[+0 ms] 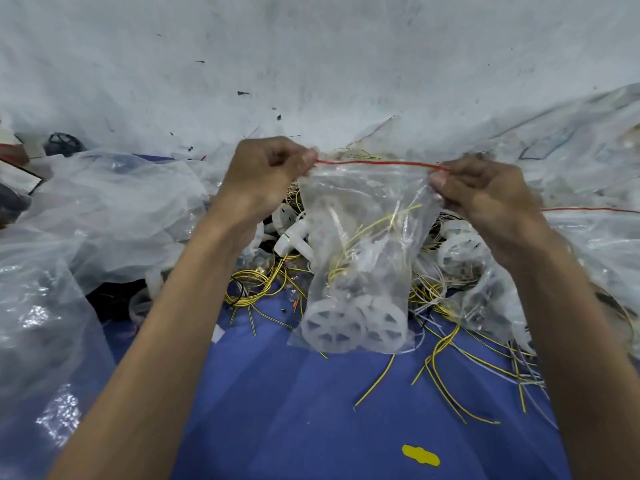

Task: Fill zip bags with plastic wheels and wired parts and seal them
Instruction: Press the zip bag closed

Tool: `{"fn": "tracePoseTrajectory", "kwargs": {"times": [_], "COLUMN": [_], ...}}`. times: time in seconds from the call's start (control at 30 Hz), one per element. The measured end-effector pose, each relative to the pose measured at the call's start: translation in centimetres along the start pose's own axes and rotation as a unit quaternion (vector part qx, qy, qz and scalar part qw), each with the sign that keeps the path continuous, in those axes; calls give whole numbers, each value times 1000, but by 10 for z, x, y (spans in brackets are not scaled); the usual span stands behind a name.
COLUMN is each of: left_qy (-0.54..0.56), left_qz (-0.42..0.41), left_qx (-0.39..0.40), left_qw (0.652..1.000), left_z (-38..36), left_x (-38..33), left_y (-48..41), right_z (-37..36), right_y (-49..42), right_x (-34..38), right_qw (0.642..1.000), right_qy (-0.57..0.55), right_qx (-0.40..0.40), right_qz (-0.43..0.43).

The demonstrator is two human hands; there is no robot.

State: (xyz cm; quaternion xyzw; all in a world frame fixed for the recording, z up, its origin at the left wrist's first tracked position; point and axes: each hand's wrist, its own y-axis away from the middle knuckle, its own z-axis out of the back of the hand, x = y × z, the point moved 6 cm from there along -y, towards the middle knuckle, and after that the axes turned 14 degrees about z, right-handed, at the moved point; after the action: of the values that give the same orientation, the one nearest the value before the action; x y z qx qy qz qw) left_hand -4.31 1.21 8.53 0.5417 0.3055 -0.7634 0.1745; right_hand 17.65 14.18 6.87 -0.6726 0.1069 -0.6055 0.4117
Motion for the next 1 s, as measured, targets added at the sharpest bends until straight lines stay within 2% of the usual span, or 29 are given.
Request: {"fn": "tracePoseTrajectory", "kwargs": {"times": [0.07,0.13,0.27,0.37,0.53,0.63,0.8,0.9,1.0], "left_qy": [11,13,-33,-48,-125,-125,-100,-105,-130], "left_qz": [-55,-69,28,40,69,29,-93,-118,-107], "left_qx": [-65,-85,40,40,91,46,-73,-81,-84], "left_qw": [996,994,998,997,986,991,988,984,982], "left_z": [8,10,-8,-3,-6,-2,13,15,17], "left_x": [-11,-12,11,16,27,16,-25,-37,-33], "left_y": [1,1,-2,-6,-6,-4,8,15,14], "right_z": [5,5,2,4,3,3,14,14,12], "right_y": [-4,-6,-2,0,2,1,-7,-8,-7], "right_x": [13,16,-4,-10,-15,-5,32,41,42], "right_qw": [997,995,999,999,995,995,990,986,982], "right_qy": [-9,-14,32,29,68,90,115,121,141], "right_qx": [-38,-49,3,15,48,36,-17,-35,-38], "right_qz": [66,91,0,-35,-47,-14,85,110,121]}}
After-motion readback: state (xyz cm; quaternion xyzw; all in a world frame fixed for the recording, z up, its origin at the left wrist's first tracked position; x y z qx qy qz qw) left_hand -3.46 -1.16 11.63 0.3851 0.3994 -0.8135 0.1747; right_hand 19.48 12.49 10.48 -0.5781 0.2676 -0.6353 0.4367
